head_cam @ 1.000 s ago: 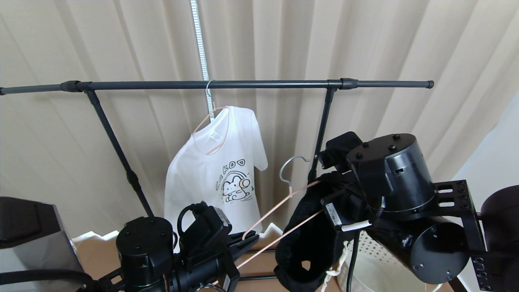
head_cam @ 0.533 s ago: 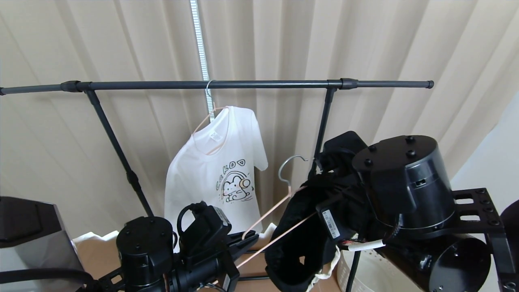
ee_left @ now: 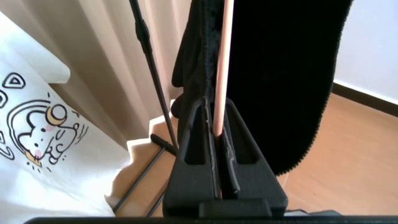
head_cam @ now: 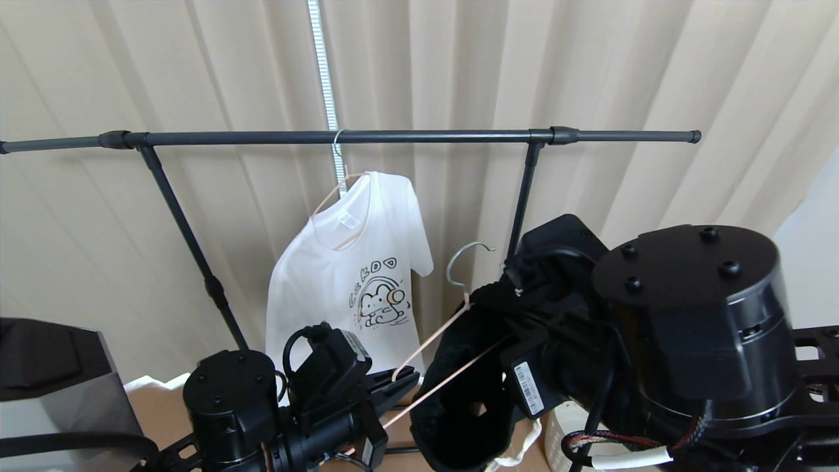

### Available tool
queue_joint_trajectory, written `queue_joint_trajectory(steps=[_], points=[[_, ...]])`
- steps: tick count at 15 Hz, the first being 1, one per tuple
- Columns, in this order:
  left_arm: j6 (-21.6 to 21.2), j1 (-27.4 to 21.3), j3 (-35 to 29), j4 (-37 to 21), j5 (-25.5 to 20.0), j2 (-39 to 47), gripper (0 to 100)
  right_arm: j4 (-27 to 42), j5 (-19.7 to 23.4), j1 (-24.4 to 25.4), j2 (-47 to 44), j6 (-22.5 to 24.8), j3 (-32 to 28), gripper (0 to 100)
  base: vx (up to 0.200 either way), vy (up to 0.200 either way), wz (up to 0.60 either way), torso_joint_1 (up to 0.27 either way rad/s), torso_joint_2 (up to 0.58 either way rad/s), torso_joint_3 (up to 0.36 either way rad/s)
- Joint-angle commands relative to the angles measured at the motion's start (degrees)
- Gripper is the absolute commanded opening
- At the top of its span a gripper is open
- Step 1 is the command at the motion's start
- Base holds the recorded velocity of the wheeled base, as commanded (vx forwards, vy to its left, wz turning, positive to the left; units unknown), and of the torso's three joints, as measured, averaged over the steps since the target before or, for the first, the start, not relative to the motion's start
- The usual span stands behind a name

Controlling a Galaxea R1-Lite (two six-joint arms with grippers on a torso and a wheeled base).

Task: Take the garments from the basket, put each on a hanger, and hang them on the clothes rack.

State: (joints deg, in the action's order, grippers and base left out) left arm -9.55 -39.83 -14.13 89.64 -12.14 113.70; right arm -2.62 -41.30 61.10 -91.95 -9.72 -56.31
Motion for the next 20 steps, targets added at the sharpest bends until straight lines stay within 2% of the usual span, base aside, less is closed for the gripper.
queue_joint_trajectory(steps=[1, 5, 11, 20], points=[[-0.03, 0.01, 0.33, 0.36, 0.01, 1.17, 0, -0.1, 0.34, 0.34, 0.55, -0.04, -0.12, 0, 0.0, 0.0, 0.0, 0.0, 0.0, 0.0], [-0.03, -0.08, 0.51, 0.36, 0.01, 1.17, 0, -3.36, 0.17, 0.07, -0.33, -0.66, 0.06, 0, 0.0, 0.0, 0.0, 0.0, 0.0, 0.0], [-0.12, -0.25, 1.21, 0.36, 0.01, 1.0, 0, -6.34, 1.22, -4.67, -1.39, -0.57, -0.21, 0, 0.0, 0.0, 0.0, 0.0, 0.0, 0.0], [-0.03, -1.22, 0.95, 0.36, -0.25, -1.38, 0, -8.72, 1.66, -4.85, -2.7, -0.66, -0.47, 0, 0.0, 0.0, 0.0, 0.0, 0.0, 0.0]])
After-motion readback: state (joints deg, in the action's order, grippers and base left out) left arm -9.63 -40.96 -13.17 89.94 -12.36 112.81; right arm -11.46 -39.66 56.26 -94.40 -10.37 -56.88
